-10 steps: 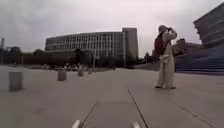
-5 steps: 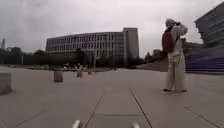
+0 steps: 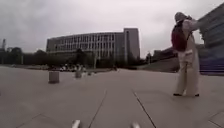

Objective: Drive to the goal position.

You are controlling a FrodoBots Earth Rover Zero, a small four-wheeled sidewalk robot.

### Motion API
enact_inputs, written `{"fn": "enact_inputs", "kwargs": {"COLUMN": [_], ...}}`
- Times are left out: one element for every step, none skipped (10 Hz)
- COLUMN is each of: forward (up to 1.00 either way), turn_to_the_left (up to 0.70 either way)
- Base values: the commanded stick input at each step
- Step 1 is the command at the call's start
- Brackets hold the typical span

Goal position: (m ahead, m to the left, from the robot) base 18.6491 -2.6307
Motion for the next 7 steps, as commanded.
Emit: {"fn": "enact_inputs", "kwargs": {"forward": [0.85,0.85,0.85,0.85,0.85,0.85,0.85], "turn_to_the_left": [0.0,0.0,0.0,0.0,0.0,0.0,0.0]}}
